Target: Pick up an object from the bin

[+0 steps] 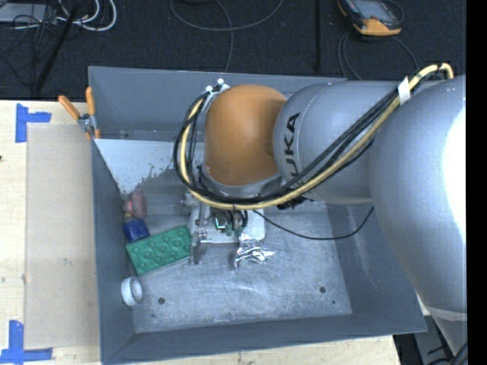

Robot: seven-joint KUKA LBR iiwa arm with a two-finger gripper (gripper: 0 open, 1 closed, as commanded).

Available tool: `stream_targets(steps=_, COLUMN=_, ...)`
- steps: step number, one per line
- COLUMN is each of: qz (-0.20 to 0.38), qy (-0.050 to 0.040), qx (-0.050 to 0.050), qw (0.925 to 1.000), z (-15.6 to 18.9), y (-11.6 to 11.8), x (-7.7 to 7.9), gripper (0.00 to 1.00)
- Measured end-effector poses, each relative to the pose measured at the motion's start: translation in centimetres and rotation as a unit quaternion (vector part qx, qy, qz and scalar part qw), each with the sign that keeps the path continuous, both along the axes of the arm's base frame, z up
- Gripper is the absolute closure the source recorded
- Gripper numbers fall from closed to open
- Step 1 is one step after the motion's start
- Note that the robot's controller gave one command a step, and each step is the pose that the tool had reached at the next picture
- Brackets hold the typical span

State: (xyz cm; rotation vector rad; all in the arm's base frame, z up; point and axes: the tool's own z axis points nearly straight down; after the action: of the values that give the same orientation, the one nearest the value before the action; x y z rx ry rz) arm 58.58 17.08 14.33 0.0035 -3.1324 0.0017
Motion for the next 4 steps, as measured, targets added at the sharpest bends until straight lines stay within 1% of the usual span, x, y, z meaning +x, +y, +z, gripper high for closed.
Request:
stream_targets(steps=1, qz=0.052, qy=-0.0020, qx=0.000, qw=0.9986, z=-6.9, y=0.4, x=-0.1, gripper=0.00)
stream_targets(steps=2, qz=0.050, qy=-0.0034, qx=0.001, qw=0.9987, z=-6.6, y=0.4, x=0.1, gripper=1.00)
stream_targets(steps=3, qz=0.005, qy=-0.0042, qx=0.004, qw=1.0000, z=-6.9, y=-1.3, x=3.2, gripper=1.00)
stream_targets(steps=4, qz=0.022, qy=-0.0083, qx=0.002, qw=0.9997, z=3.6, y=-0.5, x=1.2, gripper=1.00)
